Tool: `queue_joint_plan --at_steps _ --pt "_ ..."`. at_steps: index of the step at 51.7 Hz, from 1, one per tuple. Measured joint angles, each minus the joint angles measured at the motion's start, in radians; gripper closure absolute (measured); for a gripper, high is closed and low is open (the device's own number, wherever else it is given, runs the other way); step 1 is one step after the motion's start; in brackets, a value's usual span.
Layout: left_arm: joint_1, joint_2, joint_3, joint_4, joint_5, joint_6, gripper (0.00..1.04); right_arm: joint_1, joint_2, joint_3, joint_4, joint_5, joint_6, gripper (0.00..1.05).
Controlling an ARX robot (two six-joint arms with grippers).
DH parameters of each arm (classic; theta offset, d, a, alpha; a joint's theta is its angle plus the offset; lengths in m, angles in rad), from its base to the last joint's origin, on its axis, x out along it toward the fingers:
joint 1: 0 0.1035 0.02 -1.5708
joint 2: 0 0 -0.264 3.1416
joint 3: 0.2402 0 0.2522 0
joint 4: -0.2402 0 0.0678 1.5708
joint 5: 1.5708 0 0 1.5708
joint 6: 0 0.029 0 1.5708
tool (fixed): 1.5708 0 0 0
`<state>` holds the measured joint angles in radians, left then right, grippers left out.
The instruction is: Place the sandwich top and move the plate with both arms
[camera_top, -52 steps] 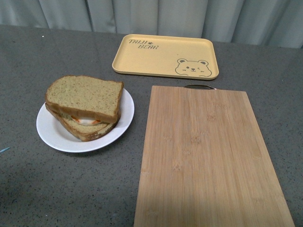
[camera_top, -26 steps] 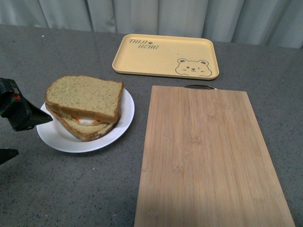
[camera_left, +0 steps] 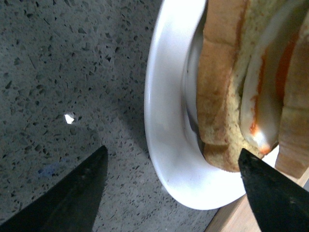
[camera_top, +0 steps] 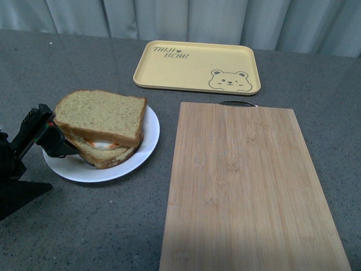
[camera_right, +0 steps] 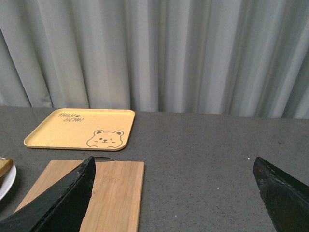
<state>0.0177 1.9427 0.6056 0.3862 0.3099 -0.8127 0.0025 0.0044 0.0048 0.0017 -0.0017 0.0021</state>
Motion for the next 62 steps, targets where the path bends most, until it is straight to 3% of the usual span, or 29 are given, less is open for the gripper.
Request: queue_joint_plan --at_steps 19,28,41,62 --pt "0.008 0.114 0.092 -0.034 0.017 -0.052 0.79 0.0 0.0 0.0 0.0 0.0 0.0 0.09" --pt "0.035 0.111 0.095 -0.002 0.084 -0.071 0.96 0.0 0.0 0.0 0.0 0.0 0.0 0.09" --pt "0.05 0.087 0.038 0.114 0.141 -0.095 1.0 0.0 0.0 0.0 0.0 0.0 0.0 0.09" --pt "0.055 0.085 -0.114 0.532 0.188 -0.301 1.01 0.0 0.0 0.0 0.0 0.0 0.0 0.09"
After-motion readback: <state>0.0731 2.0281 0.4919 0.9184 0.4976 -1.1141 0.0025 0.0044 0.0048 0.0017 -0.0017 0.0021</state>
